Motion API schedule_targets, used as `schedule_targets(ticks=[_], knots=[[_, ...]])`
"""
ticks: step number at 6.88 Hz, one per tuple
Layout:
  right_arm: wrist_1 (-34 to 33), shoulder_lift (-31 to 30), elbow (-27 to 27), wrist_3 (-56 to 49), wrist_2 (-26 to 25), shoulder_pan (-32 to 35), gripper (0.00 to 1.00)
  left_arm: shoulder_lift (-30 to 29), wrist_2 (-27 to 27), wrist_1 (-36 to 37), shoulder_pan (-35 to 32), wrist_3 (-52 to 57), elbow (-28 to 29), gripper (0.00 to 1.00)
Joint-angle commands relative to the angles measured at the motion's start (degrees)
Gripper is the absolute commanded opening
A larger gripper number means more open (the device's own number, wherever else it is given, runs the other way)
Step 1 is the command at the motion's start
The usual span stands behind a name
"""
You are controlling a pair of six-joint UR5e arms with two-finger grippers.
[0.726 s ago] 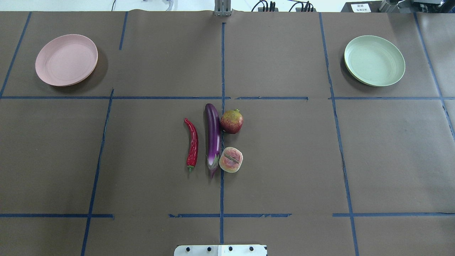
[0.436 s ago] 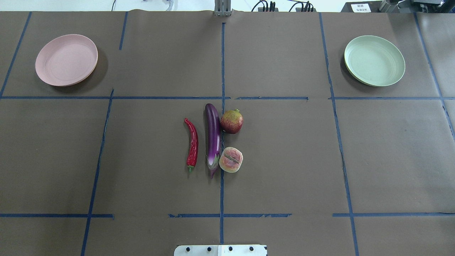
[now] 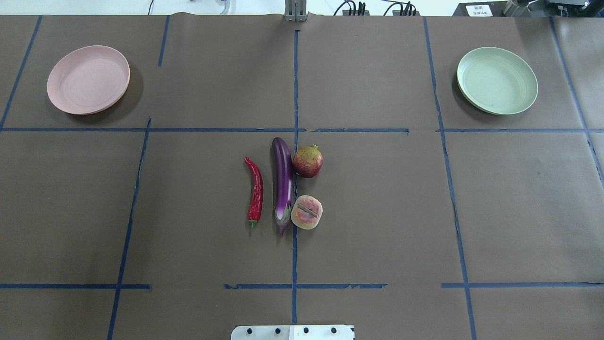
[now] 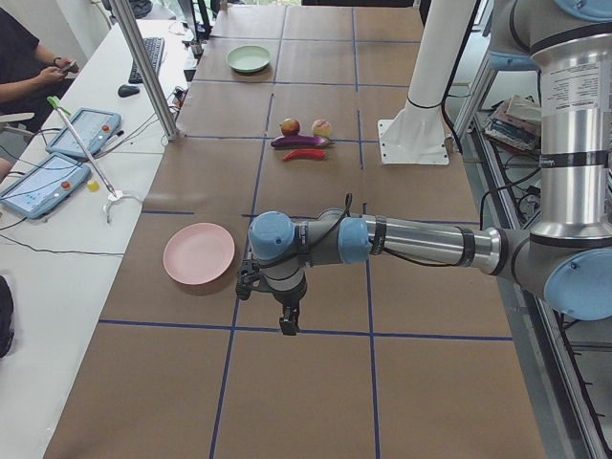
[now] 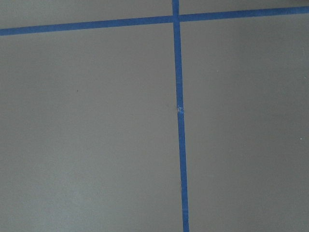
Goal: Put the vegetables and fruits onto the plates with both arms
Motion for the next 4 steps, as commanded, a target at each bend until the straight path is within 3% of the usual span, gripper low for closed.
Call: schedule_targets(ticks=[1, 4], knots=[[0.02, 0.00, 0.06, 0.03, 0.09, -0.01, 1.00, 0.32, 0.13, 0.05, 0.00, -0.06, -0.50, 1.00], [0.02, -0.09, -0.12, -0.23, 0.53, -0.01, 1.00, 0.58, 0.22, 0.05, 0.00, -0.06, -1.03, 1.00]])
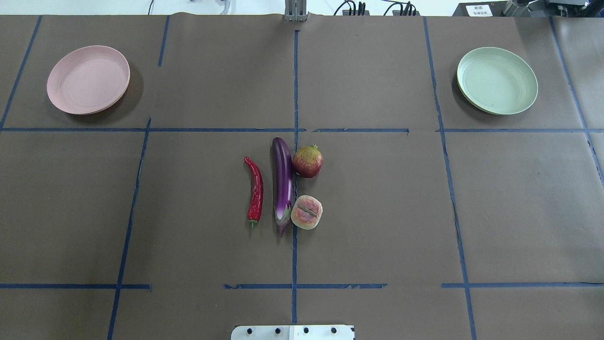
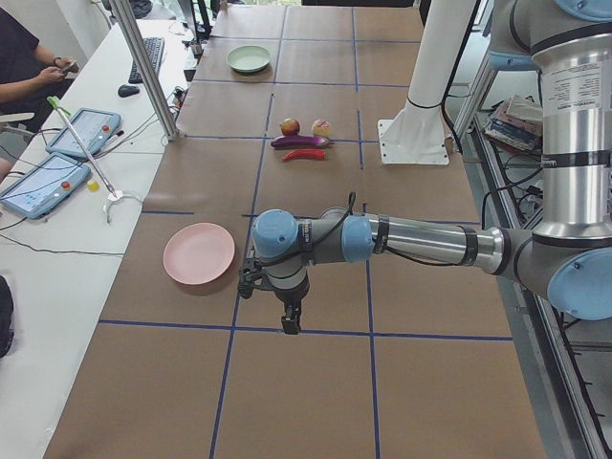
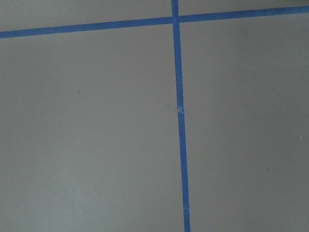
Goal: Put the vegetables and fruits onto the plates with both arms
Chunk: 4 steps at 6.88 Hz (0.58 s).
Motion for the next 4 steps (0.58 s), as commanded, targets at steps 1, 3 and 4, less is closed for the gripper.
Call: schedule_targets(ticks=[1, 3, 4], knots=[[0.00, -0.01, -0.01, -0.07, 0.10, -0.02, 1.00, -0.10, -0.25, 0.00, 0.06, -0.09, 0.74, 1.00], [0.00, 0.07, 0.34, 0.02, 0.10, -0.02, 1.00, -0.27, -0.51, 0.00, 0.06, -0.09, -0.21, 1.00], [0.09, 0.42, 0.43, 0.11, 0.63, -0.02, 1.00, -0.19, -0.95, 0.26, 0.06, -0.09, -0.48, 1.00]])
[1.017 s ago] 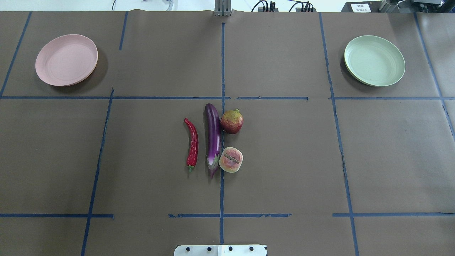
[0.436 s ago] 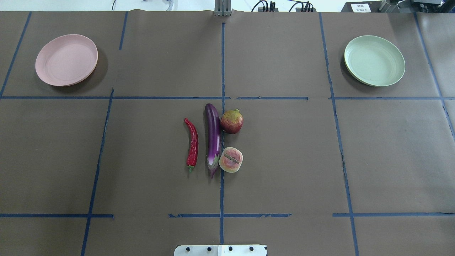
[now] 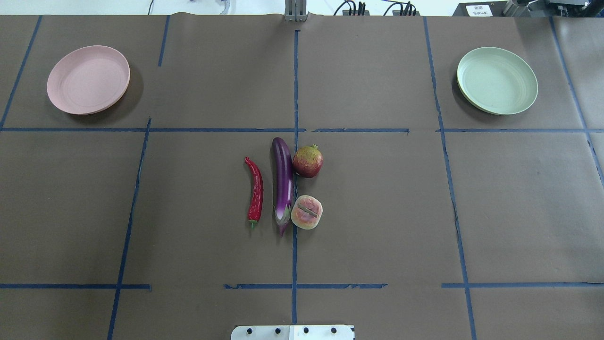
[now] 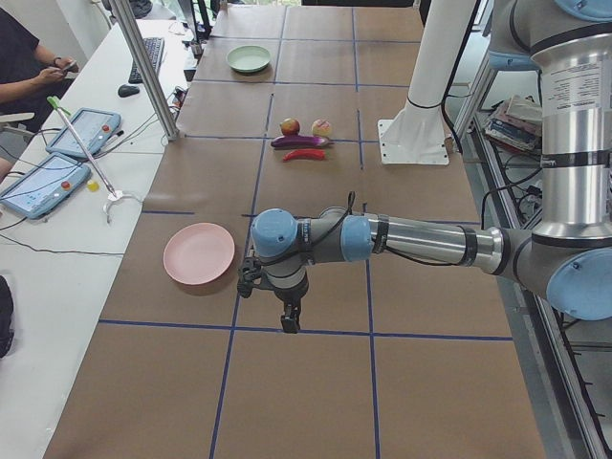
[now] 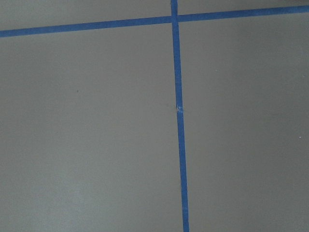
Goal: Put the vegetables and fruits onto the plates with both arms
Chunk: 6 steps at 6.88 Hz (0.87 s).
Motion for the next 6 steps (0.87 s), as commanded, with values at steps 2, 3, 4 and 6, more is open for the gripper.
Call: schedule_targets(ticks=[2, 3, 4, 6], knots=[[3.72, 0.39, 0.86, 0.27, 1.72, -2.70, 1.00, -0.60, -0.33, -0.23, 0.18, 0.17, 0.26, 1.00], [7.93, -0.13, 0.52, 0.45, 1.90, -3.42, 1.00, -0.60, -0.42, -0.32, 0.09, 0.26, 0.52, 1.00], [8.32, -0.23, 1.21, 0.54, 2.34, -3.43, 1.00, -0.60, -0.24, -0.41, 0.18, 0.26, 1.13, 1.00], [8.76, 1.08, 2.79, 6.11, 3.04, -10.14, 1.00, -1.30, -0.33, -0.41, 0.09, 0.43, -0.18, 1.00]])
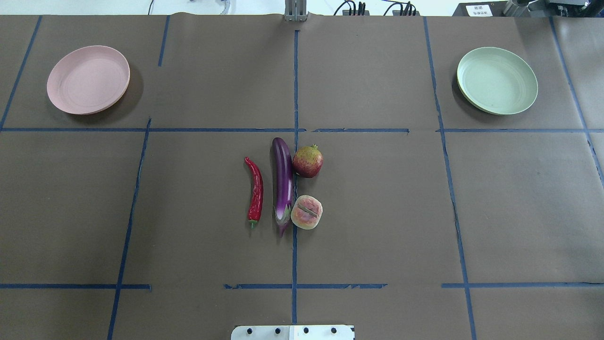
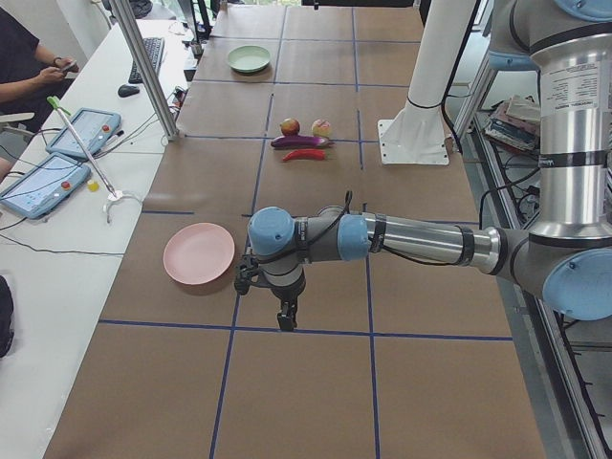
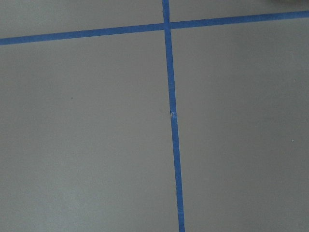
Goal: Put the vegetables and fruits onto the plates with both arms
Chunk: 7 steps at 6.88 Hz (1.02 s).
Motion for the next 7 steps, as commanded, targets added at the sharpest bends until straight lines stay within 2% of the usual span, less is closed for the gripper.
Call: schedule_targets(ticks=[1, 4, 5, 7], knots=[[2.33, 5.48, 1.83, 13.42, 0.89, -6.50, 1.00, -0.45, -0.01, -0.36, 0.02, 0.39, 0.35, 1.00], [2.53, 17.53, 3.85, 37.35, -0.16, -19.13, 1.00, -0.27, -0.10, -2.04, -0.06, 0.39, -0.08, 1.00], [2.53, 23.14, 4.04, 46.30, -2.69, -24.31, 1.00, -0.27, -0.19, -2.13, 0.02, 0.39, -0.34, 1.00], [2.35, 32.91, 4.04, 64.33, -10.93, -35.81, 1.00, -0.27, -0.10, -2.91, 0.02, 0.48, 0.27, 1.00]])
